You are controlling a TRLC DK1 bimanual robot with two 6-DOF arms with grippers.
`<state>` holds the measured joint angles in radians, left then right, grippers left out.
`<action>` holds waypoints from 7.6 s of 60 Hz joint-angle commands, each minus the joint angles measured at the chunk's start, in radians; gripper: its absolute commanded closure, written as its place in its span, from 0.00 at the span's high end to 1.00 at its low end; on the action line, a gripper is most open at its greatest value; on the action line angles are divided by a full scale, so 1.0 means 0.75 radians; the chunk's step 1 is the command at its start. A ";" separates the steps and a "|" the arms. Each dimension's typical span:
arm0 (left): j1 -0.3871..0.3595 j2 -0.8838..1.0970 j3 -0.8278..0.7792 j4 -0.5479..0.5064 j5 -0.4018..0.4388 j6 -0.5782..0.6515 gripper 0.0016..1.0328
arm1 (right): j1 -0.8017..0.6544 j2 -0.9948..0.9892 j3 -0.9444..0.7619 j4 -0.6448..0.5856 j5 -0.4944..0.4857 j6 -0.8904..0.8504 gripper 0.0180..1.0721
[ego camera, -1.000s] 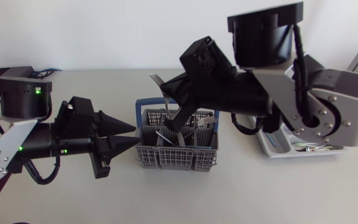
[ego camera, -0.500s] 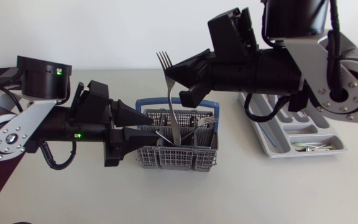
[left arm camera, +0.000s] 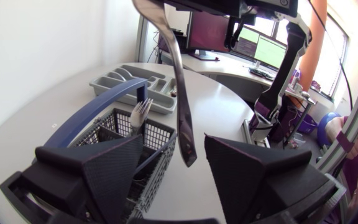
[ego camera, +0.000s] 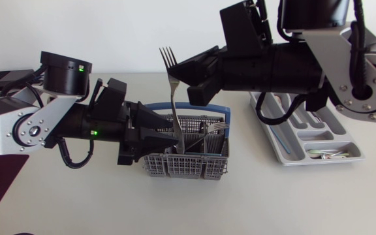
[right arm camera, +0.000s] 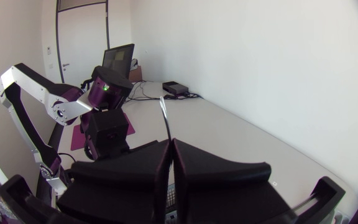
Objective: Sort the cutlery from the basket into the organizer compartments.
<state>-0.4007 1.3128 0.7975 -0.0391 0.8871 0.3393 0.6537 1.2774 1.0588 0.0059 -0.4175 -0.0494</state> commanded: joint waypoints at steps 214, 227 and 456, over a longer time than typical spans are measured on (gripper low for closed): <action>-0.259 -0.272 -0.143 0.310 -0.849 -0.193 0.61 | 0.147 0.058 0.032 -0.053 0.452 -0.032 0.05; -0.233 -0.341 -0.133 0.255 -0.876 -0.178 0.70 | 0.030 -0.024 0.069 -0.147 0.422 -0.036 0.05; -0.805 0.432 0.107 0.568 -1.745 0.378 0.69 | -1.064 0.356 -0.015 -0.321 0.313 -0.474 0.57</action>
<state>-0.9916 1.5890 0.8330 0.3454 -0.3832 0.5922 -0.1658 1.6066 1.1076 -0.2489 -0.1791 -0.3912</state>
